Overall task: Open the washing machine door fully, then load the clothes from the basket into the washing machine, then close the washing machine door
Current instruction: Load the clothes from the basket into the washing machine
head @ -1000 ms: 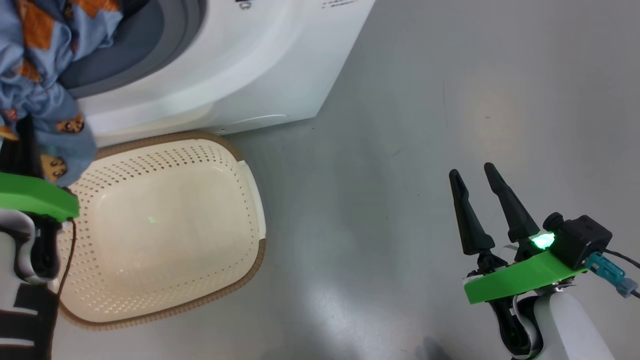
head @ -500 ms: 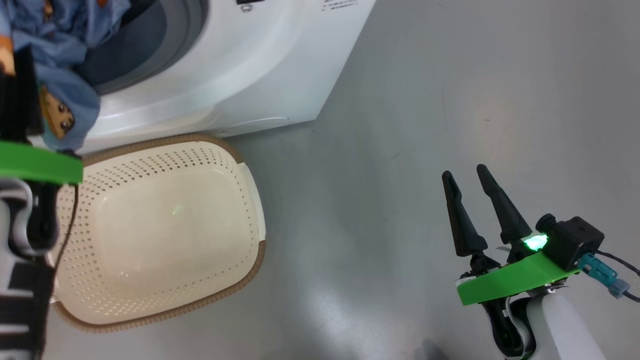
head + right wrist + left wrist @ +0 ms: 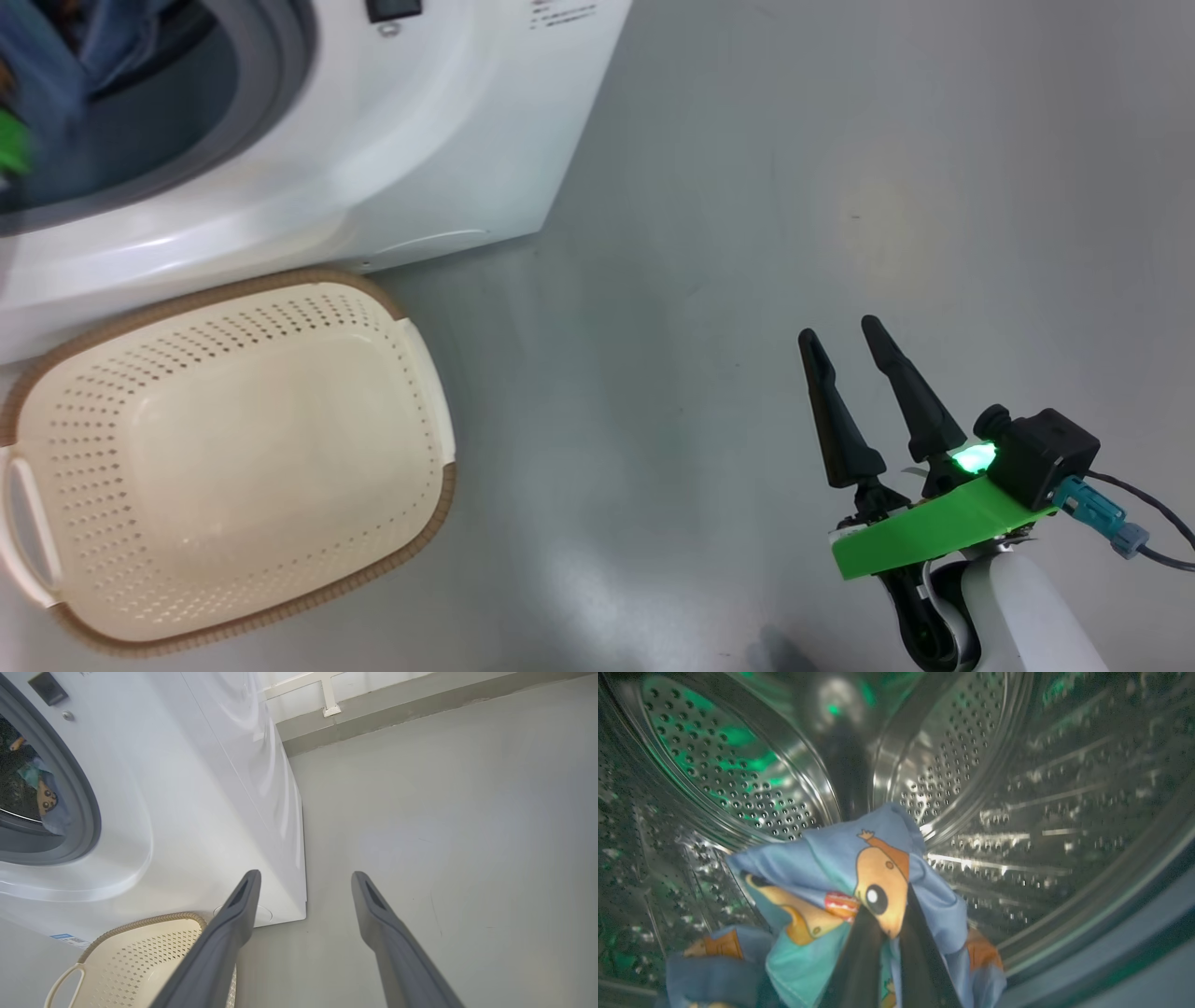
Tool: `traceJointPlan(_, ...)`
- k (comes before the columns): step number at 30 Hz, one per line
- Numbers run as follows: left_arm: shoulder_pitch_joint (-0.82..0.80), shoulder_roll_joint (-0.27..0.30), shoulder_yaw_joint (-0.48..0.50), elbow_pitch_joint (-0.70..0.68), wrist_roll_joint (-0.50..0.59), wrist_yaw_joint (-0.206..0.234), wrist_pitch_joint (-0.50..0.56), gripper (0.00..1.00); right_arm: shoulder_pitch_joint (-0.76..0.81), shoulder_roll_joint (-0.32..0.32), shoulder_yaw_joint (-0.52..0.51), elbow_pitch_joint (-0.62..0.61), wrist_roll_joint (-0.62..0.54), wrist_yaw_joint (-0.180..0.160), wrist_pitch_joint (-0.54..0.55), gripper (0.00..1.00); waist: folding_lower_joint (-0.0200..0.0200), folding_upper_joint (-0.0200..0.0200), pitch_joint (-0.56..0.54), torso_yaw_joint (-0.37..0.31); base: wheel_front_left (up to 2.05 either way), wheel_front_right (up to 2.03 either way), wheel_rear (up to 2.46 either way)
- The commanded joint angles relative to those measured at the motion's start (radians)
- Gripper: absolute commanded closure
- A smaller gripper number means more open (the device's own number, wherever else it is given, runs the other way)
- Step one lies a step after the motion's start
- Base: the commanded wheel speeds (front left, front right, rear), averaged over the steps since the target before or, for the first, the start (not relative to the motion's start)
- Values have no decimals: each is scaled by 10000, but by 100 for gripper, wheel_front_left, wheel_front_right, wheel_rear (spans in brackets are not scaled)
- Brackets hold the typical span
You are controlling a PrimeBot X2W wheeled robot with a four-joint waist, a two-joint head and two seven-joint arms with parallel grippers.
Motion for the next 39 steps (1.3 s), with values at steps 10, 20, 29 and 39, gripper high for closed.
traceJointPlan(10, -396, 473, 1391, 120, 1070, -15, -55, 100, 46, 94, 314, -228, 63, 16, -48, 0, 0, 0, 150, -363, 0, 0, 0)
traceJointPlan(20, -810, 590, -449, 2016, 574, -15, -55, 0, 7, 122, 325, -160, 84, 16, -48, 0, 0, 0, 58, -162, 0, 0, 0)
traceJointPlan(29, -797, 507, -858, 2196, 49, -15, -55, 0, 13, 128, 281, -113, 59, 16, -48, 0, 0, 0, -161, 79, 0, 0, 0)
traceJointPlan(39, 540, 254, 118, 1300, 426, -15, -55, 0, 108, -32, 139, -79, 41, 16, -48, 0, 0, 0, -550, 367, 0, 0, 0)
